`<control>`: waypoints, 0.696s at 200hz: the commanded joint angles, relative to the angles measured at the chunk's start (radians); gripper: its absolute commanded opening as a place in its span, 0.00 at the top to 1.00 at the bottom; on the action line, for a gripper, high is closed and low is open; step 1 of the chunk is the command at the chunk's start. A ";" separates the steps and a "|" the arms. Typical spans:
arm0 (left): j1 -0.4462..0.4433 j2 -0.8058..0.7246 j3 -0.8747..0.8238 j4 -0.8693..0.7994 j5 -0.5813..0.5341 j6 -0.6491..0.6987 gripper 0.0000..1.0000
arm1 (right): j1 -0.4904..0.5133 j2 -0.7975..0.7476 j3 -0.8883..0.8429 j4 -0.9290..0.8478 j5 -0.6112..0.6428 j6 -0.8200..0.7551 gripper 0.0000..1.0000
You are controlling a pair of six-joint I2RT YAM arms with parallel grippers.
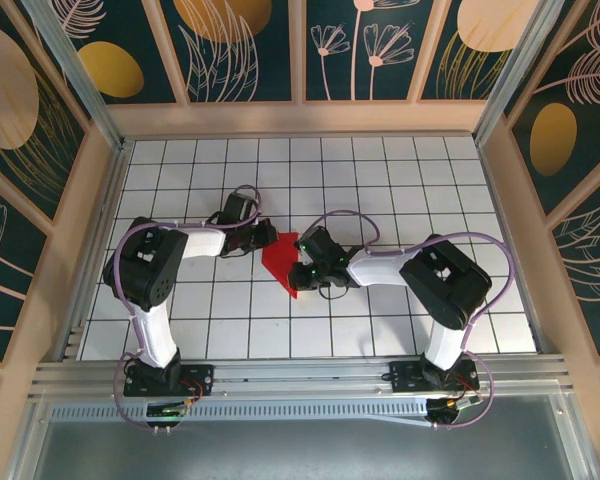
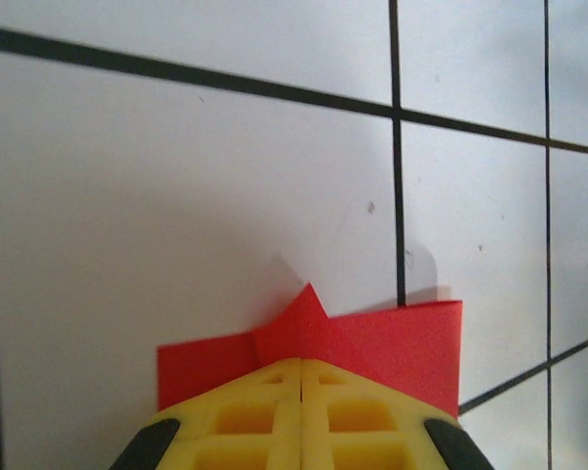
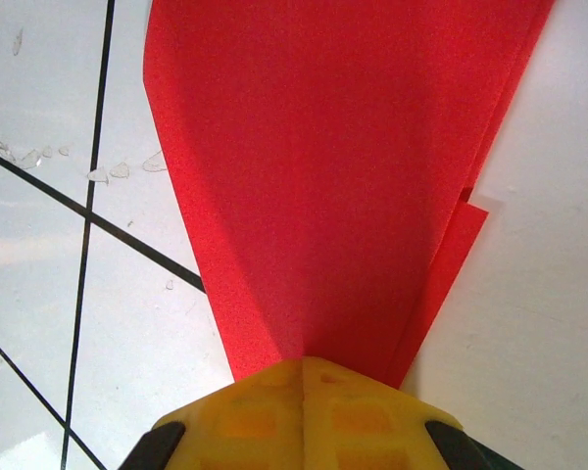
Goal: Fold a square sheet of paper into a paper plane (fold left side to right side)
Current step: Fourth fold the wing at the center of the table.
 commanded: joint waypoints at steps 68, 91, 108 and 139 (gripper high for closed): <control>0.059 -0.036 0.025 -0.031 -0.117 0.081 0.95 | 0.016 -0.003 -0.055 -0.232 -0.054 -0.065 1.00; 0.060 -0.161 -0.035 -0.003 -0.133 0.106 0.96 | 0.014 -0.023 -0.056 -0.242 -0.047 -0.095 1.00; 0.059 -0.252 -0.070 -0.012 -0.138 0.119 0.96 | 0.010 -0.029 -0.052 -0.247 -0.055 -0.109 1.00; 0.052 -0.332 -0.152 0.042 -0.023 0.098 0.99 | 0.006 -0.031 -0.052 -0.247 -0.054 -0.116 1.00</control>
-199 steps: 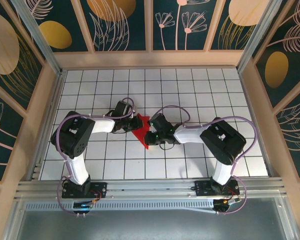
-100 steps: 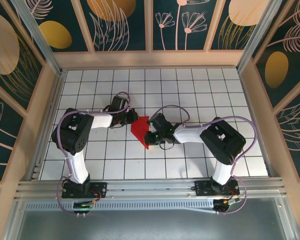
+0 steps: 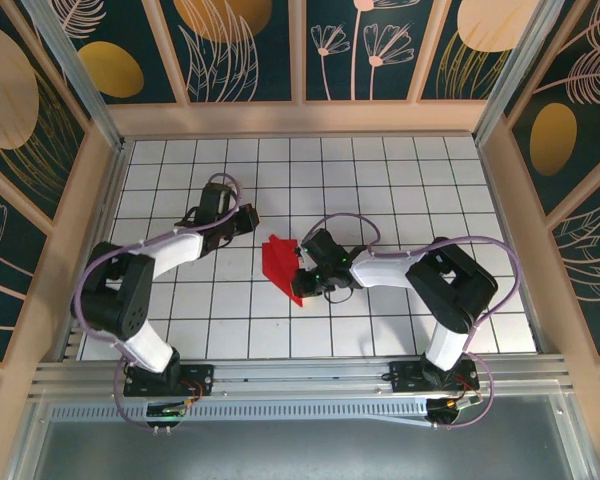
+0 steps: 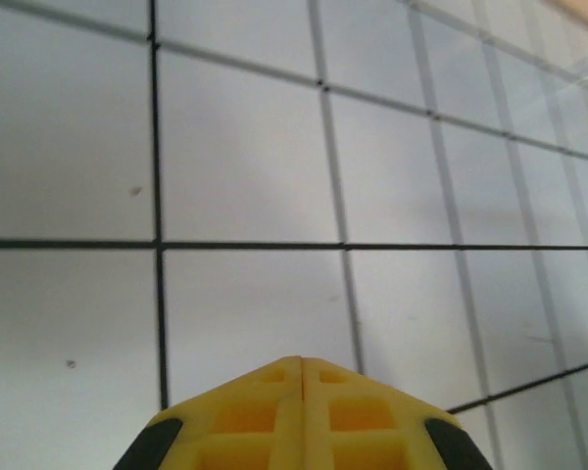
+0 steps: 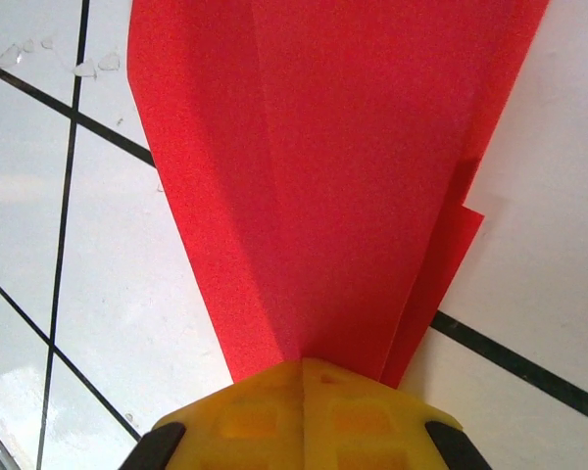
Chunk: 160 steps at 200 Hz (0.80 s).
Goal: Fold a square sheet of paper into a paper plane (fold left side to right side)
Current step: Fourth fold the wing at the center of the table.
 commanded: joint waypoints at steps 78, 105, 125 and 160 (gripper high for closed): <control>-0.131 0.059 -0.140 0.213 0.213 -0.041 0.99 | -0.001 0.016 -0.038 -0.145 0.006 -0.028 1.00; -0.133 0.142 -0.118 0.221 0.209 -0.036 0.99 | 0.000 0.016 -0.036 -0.145 0.007 -0.026 1.00; -0.133 0.181 -0.115 0.214 0.181 -0.023 0.99 | -0.003 0.015 -0.033 -0.144 0.005 -0.022 1.00; -0.133 0.211 -0.116 0.198 0.133 -0.012 1.00 | -0.003 -0.003 -0.025 -0.109 -0.038 -0.010 1.00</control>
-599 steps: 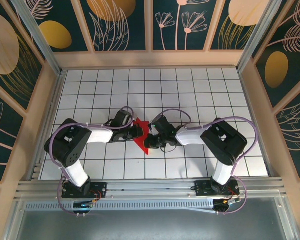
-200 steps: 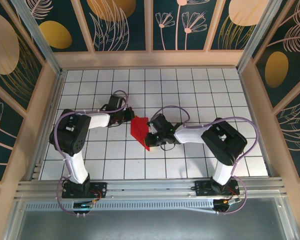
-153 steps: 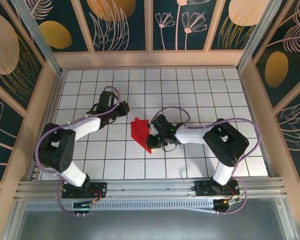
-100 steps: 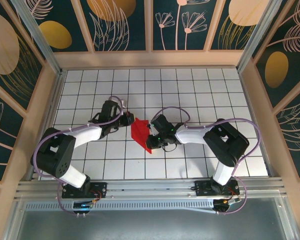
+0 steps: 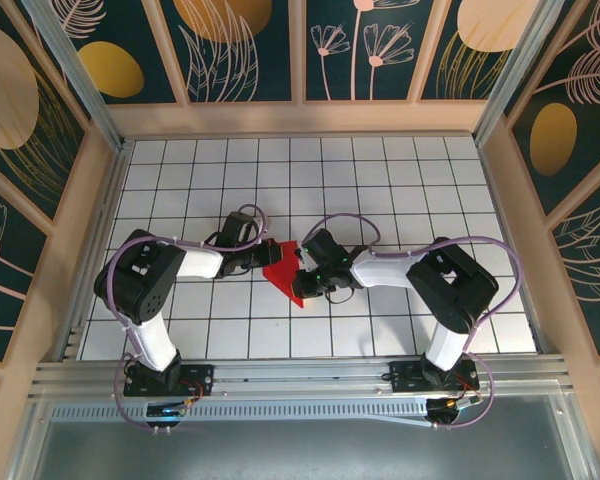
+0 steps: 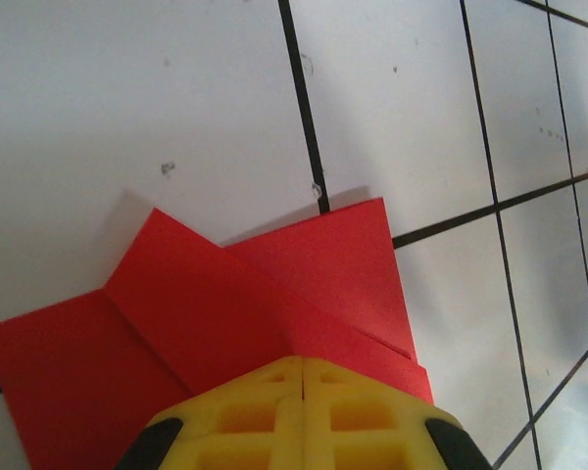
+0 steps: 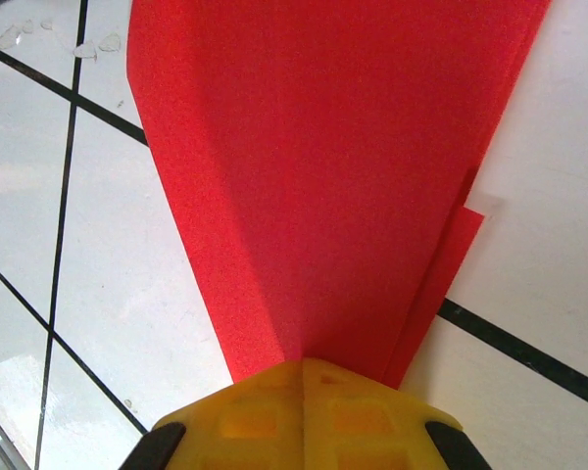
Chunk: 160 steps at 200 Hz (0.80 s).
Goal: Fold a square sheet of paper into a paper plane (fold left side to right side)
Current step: Fourth fold the wing at the center of the table.
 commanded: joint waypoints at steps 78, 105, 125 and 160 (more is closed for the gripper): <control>-0.001 0.038 -0.024 0.009 -0.057 0.032 1.00 | -0.035 -0.103 0.030 0.024 -0.096 0.050 1.00; 0.000 0.041 -0.026 0.008 -0.054 0.033 1.00 | -0.061 -0.095 0.029 0.091 -0.106 0.064 1.00; 0.000 0.038 -0.024 0.001 -0.061 0.037 1.00 | -0.067 -0.060 0.036 0.127 -0.113 0.073 1.00; 0.000 0.036 -0.019 -0.013 -0.069 0.040 1.00 | -0.067 0.012 0.056 0.196 -0.141 0.103 1.00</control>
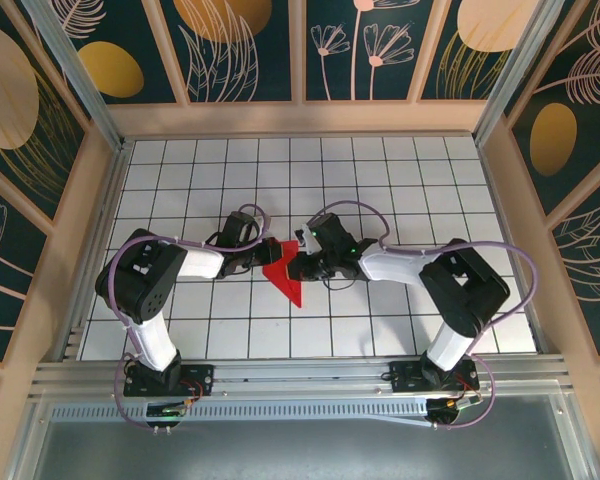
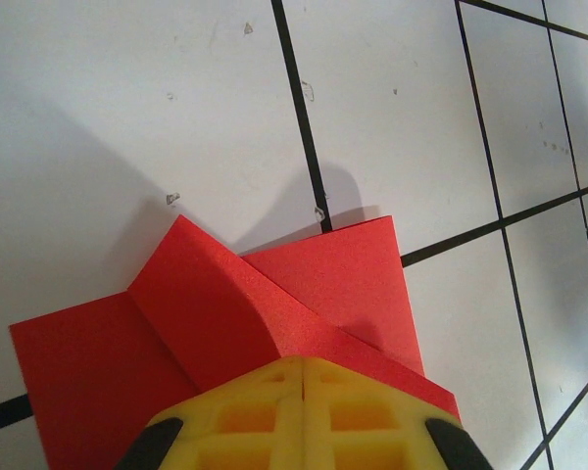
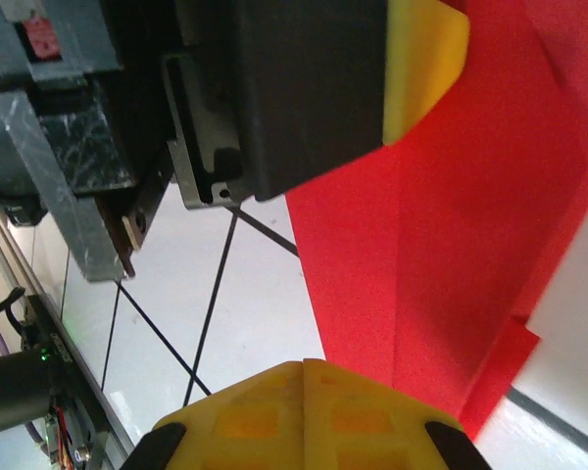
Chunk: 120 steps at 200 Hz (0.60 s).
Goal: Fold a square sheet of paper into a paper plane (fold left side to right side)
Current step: Fourth fold the wing at the center of the table.
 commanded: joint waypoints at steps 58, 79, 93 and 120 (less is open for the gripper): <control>0.001 0.029 -0.019 -0.050 -0.046 0.023 1.00 | 0.001 0.147 0.084 0.096 -0.020 0.042 1.00; 0.001 0.027 -0.021 -0.046 -0.050 0.021 1.00 | 0.001 0.170 0.100 0.090 -0.004 0.040 1.00; 0.001 0.027 -0.023 -0.045 -0.053 0.019 1.00 | 0.001 0.186 0.106 0.089 0.000 0.040 1.00; 0.000 0.031 -0.017 -0.056 -0.061 0.018 1.00 | 0.007 0.211 0.123 0.054 0.023 0.030 1.00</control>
